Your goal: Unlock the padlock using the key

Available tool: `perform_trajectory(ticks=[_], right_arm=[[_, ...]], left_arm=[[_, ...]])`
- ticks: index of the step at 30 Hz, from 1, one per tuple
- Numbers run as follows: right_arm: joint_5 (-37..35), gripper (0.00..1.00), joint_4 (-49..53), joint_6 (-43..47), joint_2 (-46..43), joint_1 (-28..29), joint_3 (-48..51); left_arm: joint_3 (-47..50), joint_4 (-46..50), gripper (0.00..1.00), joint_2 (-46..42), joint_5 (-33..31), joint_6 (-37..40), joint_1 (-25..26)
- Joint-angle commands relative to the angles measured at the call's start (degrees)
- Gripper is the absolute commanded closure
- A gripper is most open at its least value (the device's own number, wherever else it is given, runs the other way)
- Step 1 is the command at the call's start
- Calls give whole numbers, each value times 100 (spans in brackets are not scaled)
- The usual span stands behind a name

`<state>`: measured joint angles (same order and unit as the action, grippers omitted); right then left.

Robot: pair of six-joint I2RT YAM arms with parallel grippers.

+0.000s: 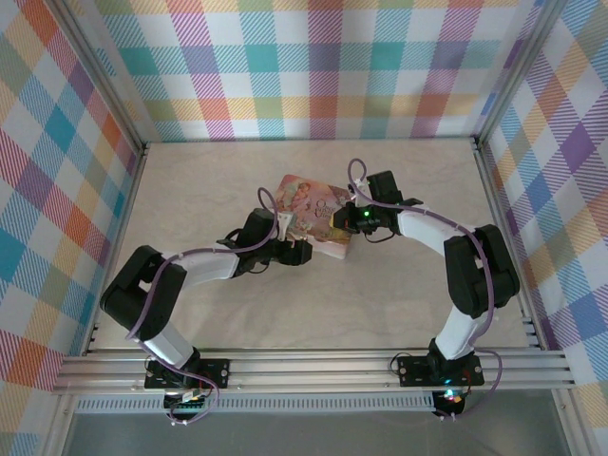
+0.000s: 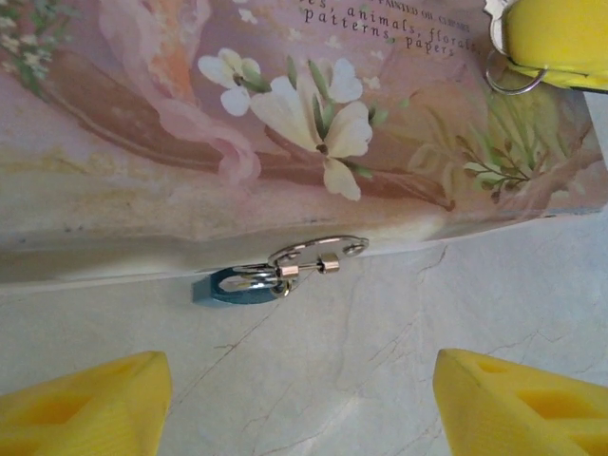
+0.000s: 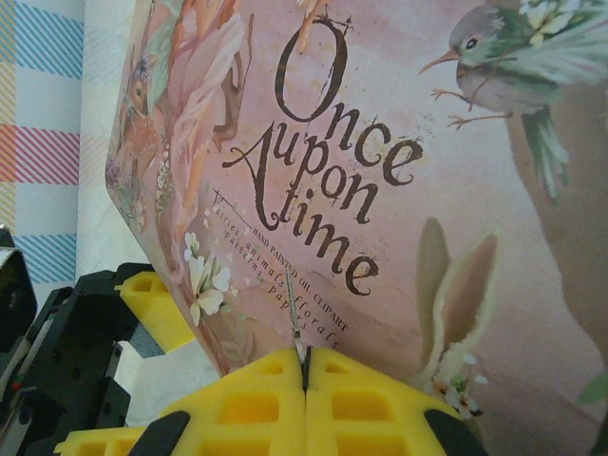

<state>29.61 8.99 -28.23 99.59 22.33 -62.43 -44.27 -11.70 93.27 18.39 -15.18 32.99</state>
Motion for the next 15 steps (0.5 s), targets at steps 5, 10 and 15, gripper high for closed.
perform_trajectory(ticks=[5, 10, 15], right_arm=[[-289, 100, 306, 16, 157, 69, 205], [-302, 100, 313, 19, 170, 74, 205], [-301, 100, 313, 30, 157, 79, 205]], left_arm=[[152, -839, 30, 358, -33, 111, 49], [120, -1136, 32, 622, -192, 129, 49], [25, -1268, 35, 800, -163, 112, 57]])
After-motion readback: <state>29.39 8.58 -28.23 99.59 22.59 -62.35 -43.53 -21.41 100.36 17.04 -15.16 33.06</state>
